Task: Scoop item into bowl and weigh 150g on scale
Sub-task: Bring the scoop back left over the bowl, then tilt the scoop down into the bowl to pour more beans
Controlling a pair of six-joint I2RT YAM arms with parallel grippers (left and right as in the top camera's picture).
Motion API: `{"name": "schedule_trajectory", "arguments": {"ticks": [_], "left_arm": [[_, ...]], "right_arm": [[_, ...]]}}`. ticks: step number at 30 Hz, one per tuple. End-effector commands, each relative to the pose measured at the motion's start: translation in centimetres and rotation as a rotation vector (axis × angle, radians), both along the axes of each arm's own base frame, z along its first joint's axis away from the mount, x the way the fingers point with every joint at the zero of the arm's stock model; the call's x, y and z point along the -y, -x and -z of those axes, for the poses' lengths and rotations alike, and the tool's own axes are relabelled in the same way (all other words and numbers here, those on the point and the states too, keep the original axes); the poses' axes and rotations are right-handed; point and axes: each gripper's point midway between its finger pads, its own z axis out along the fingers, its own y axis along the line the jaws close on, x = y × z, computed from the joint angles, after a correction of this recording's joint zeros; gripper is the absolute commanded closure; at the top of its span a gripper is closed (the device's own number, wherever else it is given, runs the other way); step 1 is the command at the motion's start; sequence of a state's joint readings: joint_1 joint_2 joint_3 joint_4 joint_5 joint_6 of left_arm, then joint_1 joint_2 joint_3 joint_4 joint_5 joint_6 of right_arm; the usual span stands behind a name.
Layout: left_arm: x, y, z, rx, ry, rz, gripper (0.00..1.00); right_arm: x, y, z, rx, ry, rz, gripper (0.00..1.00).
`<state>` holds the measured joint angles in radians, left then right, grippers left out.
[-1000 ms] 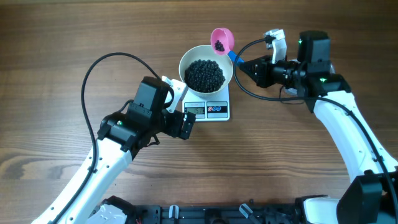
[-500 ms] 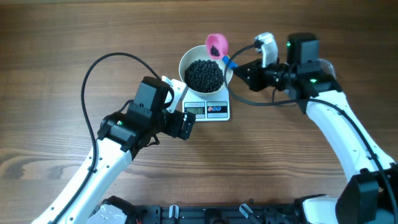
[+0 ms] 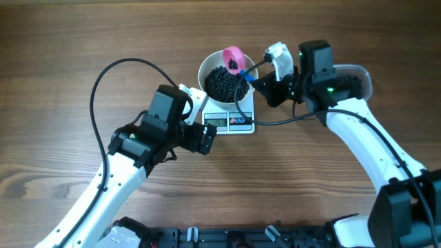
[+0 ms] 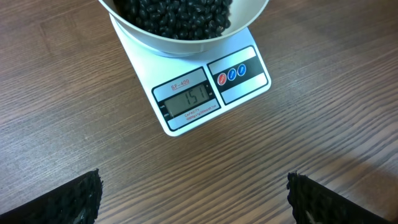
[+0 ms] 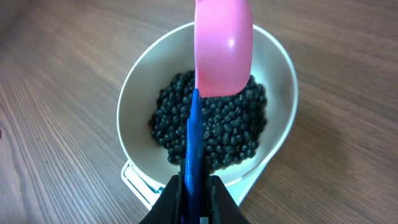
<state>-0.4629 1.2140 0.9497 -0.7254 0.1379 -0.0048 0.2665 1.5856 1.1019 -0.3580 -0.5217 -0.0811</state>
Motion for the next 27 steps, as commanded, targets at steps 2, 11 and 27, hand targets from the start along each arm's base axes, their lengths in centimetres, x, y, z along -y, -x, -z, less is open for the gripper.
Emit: {"name": "schedule_trajectory", "arguments": {"ticks": [2, 11, 27], "left_arm": [[0.2, -0.4, -0.6, 0.017, 0.003, -0.002, 0.00], [0.2, -0.4, -0.6, 0.017, 0.003, -0.003, 0.00], [0.2, -0.4, -0.6, 0.017, 0.003, -0.002, 0.00]], "right_arm": [[-0.3, -0.7, 1.2, 0.010, 0.061, -0.008, 0.96], [0.9, -1.5, 1.9, 0.110, 0.201, -0.044, 0.96], [0.0, -1.1, 3.3, 0.161, 0.342, -0.098, 0.96]]}}
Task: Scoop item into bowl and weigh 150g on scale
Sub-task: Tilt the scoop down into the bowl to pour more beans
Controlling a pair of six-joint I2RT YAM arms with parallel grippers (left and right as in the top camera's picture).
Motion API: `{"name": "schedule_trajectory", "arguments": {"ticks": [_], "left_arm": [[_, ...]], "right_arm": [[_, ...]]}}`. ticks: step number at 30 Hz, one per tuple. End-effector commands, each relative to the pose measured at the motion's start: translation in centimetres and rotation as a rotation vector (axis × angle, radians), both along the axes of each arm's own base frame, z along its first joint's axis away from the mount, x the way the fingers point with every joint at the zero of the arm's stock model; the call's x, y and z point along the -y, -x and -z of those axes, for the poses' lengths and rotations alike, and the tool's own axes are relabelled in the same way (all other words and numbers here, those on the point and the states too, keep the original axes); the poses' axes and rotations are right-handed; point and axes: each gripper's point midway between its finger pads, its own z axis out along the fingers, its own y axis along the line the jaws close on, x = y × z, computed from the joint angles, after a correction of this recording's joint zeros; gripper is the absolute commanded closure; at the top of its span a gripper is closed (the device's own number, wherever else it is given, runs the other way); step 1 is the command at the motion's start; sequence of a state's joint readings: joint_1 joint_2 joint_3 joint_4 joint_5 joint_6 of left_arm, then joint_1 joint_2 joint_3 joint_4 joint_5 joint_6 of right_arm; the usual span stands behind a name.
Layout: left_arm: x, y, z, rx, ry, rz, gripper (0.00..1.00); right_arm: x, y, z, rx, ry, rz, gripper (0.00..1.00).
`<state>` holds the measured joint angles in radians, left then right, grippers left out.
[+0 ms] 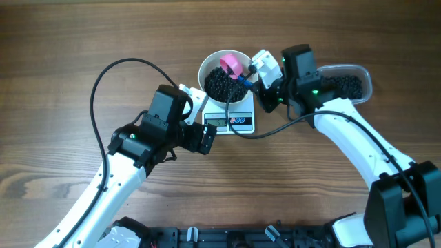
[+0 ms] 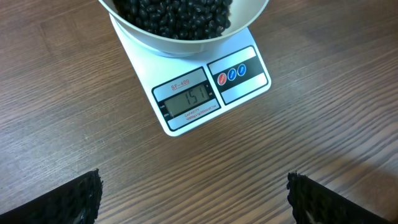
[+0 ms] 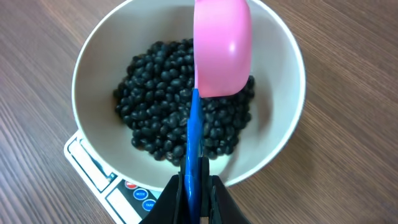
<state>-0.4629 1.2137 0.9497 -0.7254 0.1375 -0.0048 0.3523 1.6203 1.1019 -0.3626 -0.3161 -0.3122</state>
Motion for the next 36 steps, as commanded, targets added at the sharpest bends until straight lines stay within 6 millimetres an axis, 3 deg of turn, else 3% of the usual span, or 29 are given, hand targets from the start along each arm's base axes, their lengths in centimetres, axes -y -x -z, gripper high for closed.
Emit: {"name": "schedule_trajectory", "arguments": {"ticks": [1, 13, 21, 28, 36], "left_arm": [[0.2, -0.4, -0.6, 0.017, 0.003, -0.002, 0.00], [0.2, -0.4, -0.6, 0.017, 0.003, -0.002, 0.00], [0.2, -0.4, -0.6, 0.017, 0.003, -0.002, 0.00], [0.2, -0.4, -0.6, 0.017, 0.003, -0.002, 0.00], [0.2, -0.4, -0.6, 0.017, 0.003, -0.002, 0.00]], "right_arm": [[0.6, -1.0, 0.9, 0.026, 0.088, 0.025, 0.96], [1.0, -0.1, 2.3, 0.003, 0.149, -0.038, 0.96], [0.7, 0.1, 2.2, -0.002, 0.132, -0.051, 0.96], [-1.0, 0.9, 1.6, -0.021, 0.043, -0.116, 0.96], [-0.6, 1.9, 2.2, -0.076, 0.061, -0.119, 0.96]]}}
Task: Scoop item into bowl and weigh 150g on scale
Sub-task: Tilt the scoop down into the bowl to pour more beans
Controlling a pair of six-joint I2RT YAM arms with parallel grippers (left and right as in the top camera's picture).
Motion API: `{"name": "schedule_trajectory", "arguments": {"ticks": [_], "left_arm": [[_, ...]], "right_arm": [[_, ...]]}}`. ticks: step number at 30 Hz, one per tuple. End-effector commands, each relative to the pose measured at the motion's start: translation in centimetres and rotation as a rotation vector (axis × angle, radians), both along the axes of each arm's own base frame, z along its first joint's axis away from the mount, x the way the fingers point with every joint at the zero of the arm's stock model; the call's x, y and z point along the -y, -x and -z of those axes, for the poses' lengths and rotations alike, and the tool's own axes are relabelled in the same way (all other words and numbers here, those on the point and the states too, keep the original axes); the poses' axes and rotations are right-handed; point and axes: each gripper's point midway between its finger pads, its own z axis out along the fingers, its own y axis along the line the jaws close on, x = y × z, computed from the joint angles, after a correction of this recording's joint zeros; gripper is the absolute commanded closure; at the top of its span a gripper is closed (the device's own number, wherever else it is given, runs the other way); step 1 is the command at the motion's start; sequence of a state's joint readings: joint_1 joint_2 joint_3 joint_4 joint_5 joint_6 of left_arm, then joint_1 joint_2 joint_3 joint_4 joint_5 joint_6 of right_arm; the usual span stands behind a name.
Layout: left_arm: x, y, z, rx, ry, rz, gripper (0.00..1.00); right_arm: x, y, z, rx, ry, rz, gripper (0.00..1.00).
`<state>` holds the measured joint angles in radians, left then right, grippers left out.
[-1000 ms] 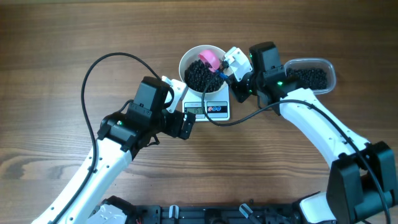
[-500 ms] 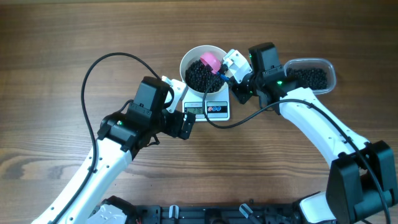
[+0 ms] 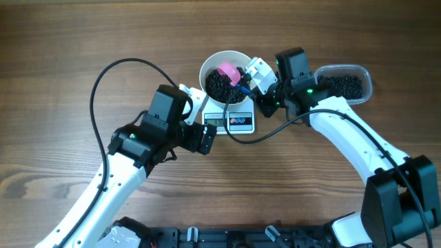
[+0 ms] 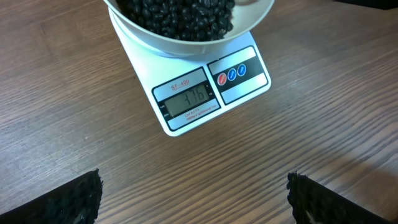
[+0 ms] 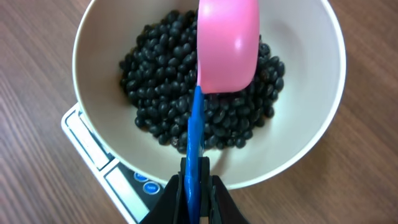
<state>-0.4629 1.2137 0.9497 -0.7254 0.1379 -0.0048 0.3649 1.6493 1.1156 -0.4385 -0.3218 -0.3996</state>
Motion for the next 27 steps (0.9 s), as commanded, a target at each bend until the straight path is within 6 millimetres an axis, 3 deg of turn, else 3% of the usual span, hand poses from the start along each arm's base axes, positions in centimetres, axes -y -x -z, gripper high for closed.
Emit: {"name": "schedule_trajectory", "arguments": {"ticks": [1, 7, 19, 25, 27], "left_arm": [[0.2, -0.4, -0.6, 0.017, 0.003, -0.002, 0.00], [0.2, -0.4, -0.6, 0.017, 0.002, -0.002, 0.00], [0.2, -0.4, -0.6, 0.017, 0.003, -0.002, 0.00], [0.2, -0.4, -0.6, 0.017, 0.002, -0.002, 0.00], [0.2, -0.4, -0.6, 0.017, 0.002, -0.002, 0.00]], "right_arm": [[-0.4, 0.8, 0.6, -0.041, -0.002, -0.035, 0.96], [-1.4, 1.5, 0.1, -0.073, -0.060, -0.072, 0.96], [-3.1, 0.4, -3.4, -0.068, -0.178, -0.056, 0.96], [-2.4, 0.0, -3.6, -0.126, -0.228, 0.026, 0.96], [-2.1, 0.2, -4.5, -0.212, -0.346, 0.060, 0.96]]}}
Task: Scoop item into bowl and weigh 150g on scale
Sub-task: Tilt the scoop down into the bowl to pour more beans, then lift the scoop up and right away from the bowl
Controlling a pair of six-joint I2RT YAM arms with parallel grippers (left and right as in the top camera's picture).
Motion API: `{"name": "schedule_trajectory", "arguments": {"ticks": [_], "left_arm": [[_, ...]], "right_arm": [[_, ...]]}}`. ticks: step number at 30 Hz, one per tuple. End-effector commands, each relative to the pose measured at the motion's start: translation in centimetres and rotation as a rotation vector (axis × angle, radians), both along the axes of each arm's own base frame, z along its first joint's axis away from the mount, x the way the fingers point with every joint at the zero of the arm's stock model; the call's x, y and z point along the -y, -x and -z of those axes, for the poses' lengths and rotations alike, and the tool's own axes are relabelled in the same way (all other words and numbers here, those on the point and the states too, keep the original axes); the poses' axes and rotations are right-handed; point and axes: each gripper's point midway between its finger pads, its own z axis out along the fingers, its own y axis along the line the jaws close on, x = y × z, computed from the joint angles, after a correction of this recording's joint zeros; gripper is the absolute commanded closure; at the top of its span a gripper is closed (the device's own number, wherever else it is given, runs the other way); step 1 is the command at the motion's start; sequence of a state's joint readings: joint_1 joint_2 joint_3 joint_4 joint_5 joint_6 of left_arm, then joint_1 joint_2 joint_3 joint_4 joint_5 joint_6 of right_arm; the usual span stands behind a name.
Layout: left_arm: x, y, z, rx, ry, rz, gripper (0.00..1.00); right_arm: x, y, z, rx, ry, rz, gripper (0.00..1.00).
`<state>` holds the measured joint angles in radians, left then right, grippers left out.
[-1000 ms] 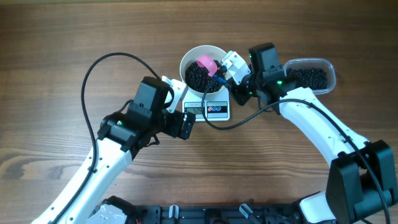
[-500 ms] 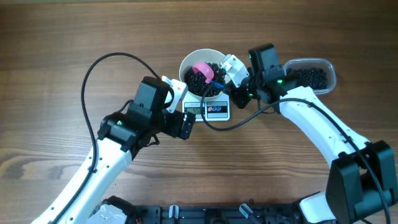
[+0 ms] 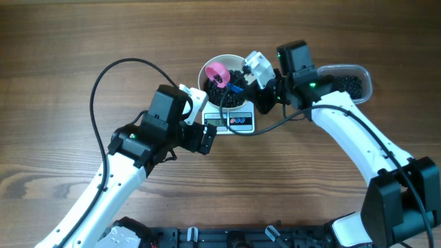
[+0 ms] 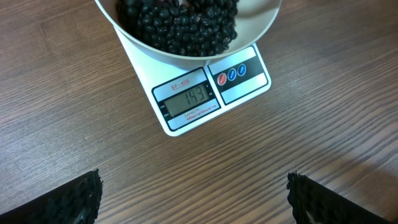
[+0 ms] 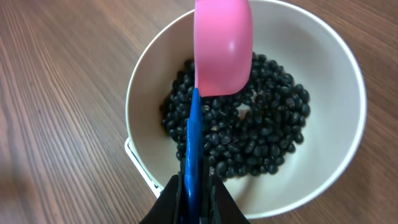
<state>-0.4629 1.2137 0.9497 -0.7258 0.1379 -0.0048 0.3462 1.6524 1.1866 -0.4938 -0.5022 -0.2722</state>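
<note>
A white bowl [image 3: 207,78] of black beans [image 5: 261,140] stands on a small white scale [image 4: 211,90] whose display [image 4: 189,102] reads 143. My right gripper [image 5: 194,186] is shut on the blue handle of a pink scoop [image 5: 222,46], which hangs over the bowl's left side; in the overhead view the scoop [image 3: 218,71] is above the bowl. My left gripper [image 4: 194,199] is open over bare table in front of the scale, nothing between its fingers [image 4: 62,199].
A clear tub [image 3: 348,81] holding more black beans sits at the right, behind my right arm. The wooden table [image 3: 69,55] stretches around the scale. A black cable [image 3: 103,76] loops over the left side.
The pink scoop has shifted from the bowl's middle toward its left side and stands higher. The display reads 143 where it showed a much higher three-digit figure. My left gripper has not moved.
The scoop hung over the far rim of the bowl with 151 on the display. Then it sat lower over the beans, still 151. Then it was down among the beans with a much higher reading. Now it is raised at the left side and the display shows 143.
</note>
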Motion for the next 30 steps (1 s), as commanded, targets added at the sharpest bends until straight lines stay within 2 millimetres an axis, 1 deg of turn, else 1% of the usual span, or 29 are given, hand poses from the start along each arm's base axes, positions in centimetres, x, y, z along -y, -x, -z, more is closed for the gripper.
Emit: {"name": "schedule_trajectory", "arguments": {"ticks": [1, 3, 7, 11, 16, 23, 30], "left_arm": [[0.2, -0.4, -0.6, 0.017, 0.003, -0.002, 0.00], [0.2, -0.4, -0.6, 0.017, 0.003, -0.002, 0.00], [0.2, -0.4, -0.6, 0.017, 0.003, -0.002, 0.00], [0.2, -0.4, -0.6, 0.017, 0.003, -0.002, 0.00], [0.2, -0.4, -0.6, 0.017, 0.003, -0.003, 0.00], [0.2, -0.4, -0.6, 0.017, 0.003, -0.003, 0.00], [0.2, -0.4, -0.6, 0.017, 0.003, -0.002, 0.00]], "right_arm": [[-0.1, -0.2, -2.2, -0.140, -0.210, 0.047, 0.96], [0.1, -0.1, -3.1, -0.189, -0.293, 0.050, 0.96], [1.5, -0.5, -4.1, -0.281, -0.389, 0.123, 0.96], [2.0, -0.3, -5.1, -0.306, -0.463, 0.095, 0.96], [2.8, -0.7, -5.6, -0.301, -0.492, 0.099, 0.96], [4.6, -2.3, -6.5, -0.283, -0.535, 0.169, 0.96], [5.0, -2.1, -7.3, -0.292, -0.585, 0.142, 0.96]]}}
